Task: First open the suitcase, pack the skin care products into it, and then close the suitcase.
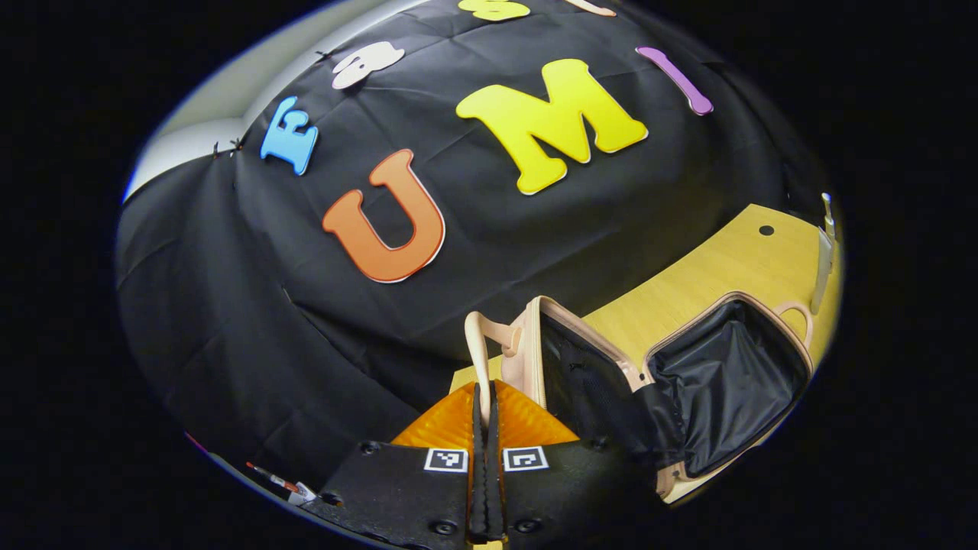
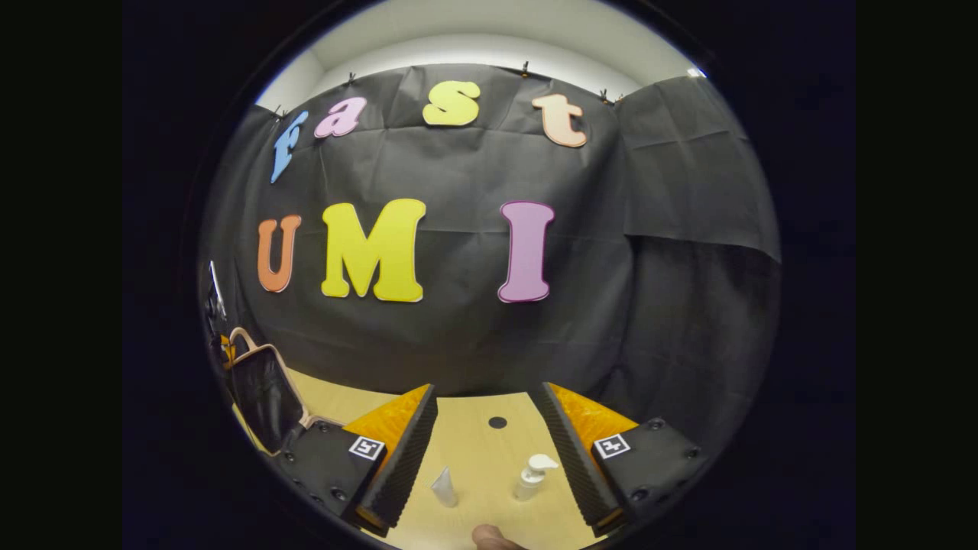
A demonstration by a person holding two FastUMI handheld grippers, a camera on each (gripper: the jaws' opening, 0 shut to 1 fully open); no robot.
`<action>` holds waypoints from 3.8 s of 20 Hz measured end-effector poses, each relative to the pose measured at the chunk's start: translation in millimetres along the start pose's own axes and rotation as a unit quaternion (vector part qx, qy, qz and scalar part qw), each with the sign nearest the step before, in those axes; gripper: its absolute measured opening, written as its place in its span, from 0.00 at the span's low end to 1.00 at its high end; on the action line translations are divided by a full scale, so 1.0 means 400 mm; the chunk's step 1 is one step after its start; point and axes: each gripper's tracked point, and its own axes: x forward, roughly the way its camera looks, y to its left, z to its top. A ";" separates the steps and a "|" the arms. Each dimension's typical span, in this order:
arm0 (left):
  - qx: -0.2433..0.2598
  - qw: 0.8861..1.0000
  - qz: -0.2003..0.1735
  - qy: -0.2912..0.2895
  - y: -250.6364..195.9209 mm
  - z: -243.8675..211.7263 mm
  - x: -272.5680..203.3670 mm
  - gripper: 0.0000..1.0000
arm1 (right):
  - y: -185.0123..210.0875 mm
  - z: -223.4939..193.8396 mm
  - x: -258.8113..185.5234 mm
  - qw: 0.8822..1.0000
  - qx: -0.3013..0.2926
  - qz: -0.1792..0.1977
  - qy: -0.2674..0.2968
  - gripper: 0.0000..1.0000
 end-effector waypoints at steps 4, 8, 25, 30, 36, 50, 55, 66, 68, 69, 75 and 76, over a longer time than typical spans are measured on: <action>-0.014 0.999 0.003 0.034 0.049 -0.119 0.042 0.03 | 0.025 -0.008 0.012 1.000 -0.008 -0.001 0.006 0.80; -0.015 0.998 -0.004 0.067 0.080 -0.244 0.088 0.03 | 0.031 -0.016 0.018 1.000 -0.023 -0.007 0.016 0.81; -0.082 0.975 -0.104 0.178 -0.004 -0.584 0.220 0.07 | 0.019 -0.180 -0.070 0.993 -0.064 -0.024 0.095 0.80; -0.105 0.972 -0.095 0.187 -0.011 -0.598 0.209 0.08 | 0.001 -0.194 -0.079 0.993 -0.060 -0.021 0.097 0.81; -0.103 0.977 -0.041 0.182 0.057 -0.560 0.154 0.69 | -0.044 -0.228 -0.073 0.993 -0.056 -0.007 0.105 0.81; -0.152 0.966 -0.204 0.054 -0.498 -0.029 -0.162 0.99 | -0.200 -0.274 -0.017 0.990 -0.057 0.063 0.116 0.81; -0.134 0.947 -0.291 0.033 -0.810 0.114 -0.278 0.99 | -0.274 -0.286 -0.010 0.988 -0.057 0.081 0.118 0.81; -0.112 0.901 -0.416 0.054 -1.310 0.193 -0.330 0.99 | -0.456 -0.360 0.018 0.984 -0.086 0.062 0.145 0.81; -0.111 0.898 -0.420 0.071 -1.375 0.175 -0.301 0.99 | -0.481 -0.388 0.021 0.981 -0.089 0.059 0.159 0.81; -0.115 0.896 -0.422 0.078 -1.399 0.173 -0.294 0.99 | -0.487 -0.399 0.022 0.980 -0.091 0.061 0.165 0.81; -0.132 0.900 -0.406 0.087 -1.486 0.162 -0.235 1.00 | -0.508 -0.446 0.021 0.973 -0.116 0.081 0.180 0.81; -0.129 0.904 -0.399 0.084 -1.487 0.162 -0.227 0.96 | -0.515 -0.455 0.023 0.973 -0.117 0.082 0.183 0.80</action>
